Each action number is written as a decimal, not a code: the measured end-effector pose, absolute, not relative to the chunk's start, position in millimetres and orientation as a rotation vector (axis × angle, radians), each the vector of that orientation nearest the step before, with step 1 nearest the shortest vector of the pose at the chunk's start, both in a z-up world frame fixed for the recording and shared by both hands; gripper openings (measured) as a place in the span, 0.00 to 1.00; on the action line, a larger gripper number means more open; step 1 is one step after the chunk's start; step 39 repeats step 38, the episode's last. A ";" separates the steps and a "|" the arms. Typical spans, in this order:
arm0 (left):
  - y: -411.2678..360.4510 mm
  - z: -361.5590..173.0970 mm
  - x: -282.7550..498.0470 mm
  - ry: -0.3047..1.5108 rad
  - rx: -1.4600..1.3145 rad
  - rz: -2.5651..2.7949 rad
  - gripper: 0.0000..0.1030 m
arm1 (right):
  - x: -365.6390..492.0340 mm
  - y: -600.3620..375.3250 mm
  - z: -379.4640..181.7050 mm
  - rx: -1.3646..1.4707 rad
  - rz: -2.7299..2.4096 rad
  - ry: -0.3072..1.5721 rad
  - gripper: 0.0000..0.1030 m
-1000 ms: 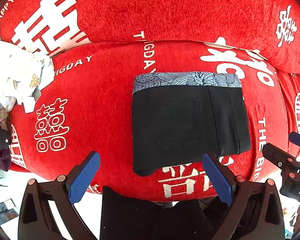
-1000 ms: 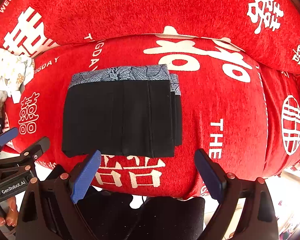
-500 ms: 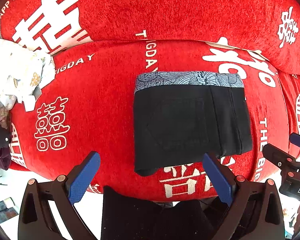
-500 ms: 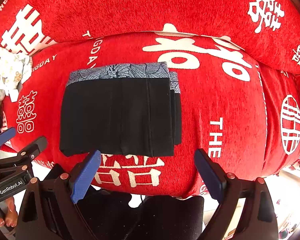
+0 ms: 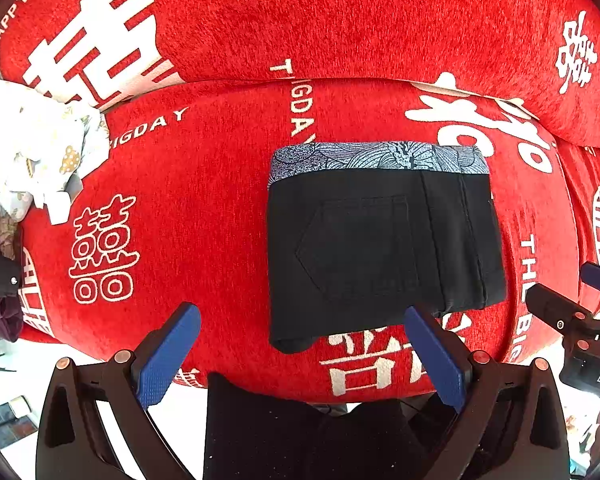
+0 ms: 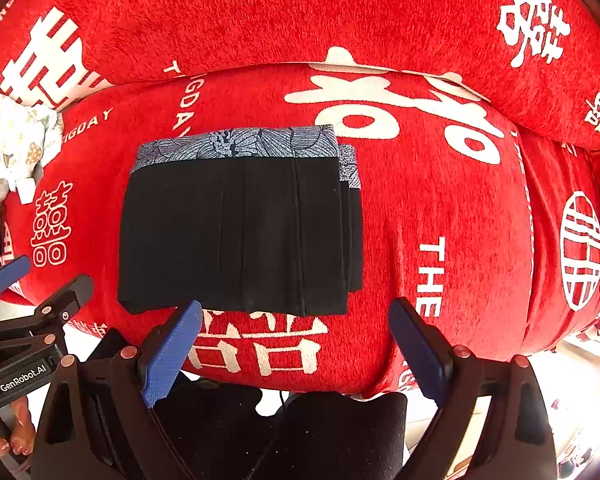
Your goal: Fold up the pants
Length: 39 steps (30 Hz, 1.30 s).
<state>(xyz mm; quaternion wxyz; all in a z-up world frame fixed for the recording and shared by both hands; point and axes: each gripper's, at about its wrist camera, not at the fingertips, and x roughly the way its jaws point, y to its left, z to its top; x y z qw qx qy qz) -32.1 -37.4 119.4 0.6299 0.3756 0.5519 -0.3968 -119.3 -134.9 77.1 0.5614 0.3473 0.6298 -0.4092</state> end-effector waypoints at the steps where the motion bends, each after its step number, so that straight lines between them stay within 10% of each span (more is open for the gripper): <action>1: -37.6 119.2 -32.3 1.263 0.862 -0.909 0.99 | -119.4 -134.6 77.0 0.820 -0.964 1.484 0.93; 39: -38.5 116.3 -30.3 1.274 0.841 -0.909 0.99 | -113.8 -137.6 71.3 0.811 -0.947 1.503 0.93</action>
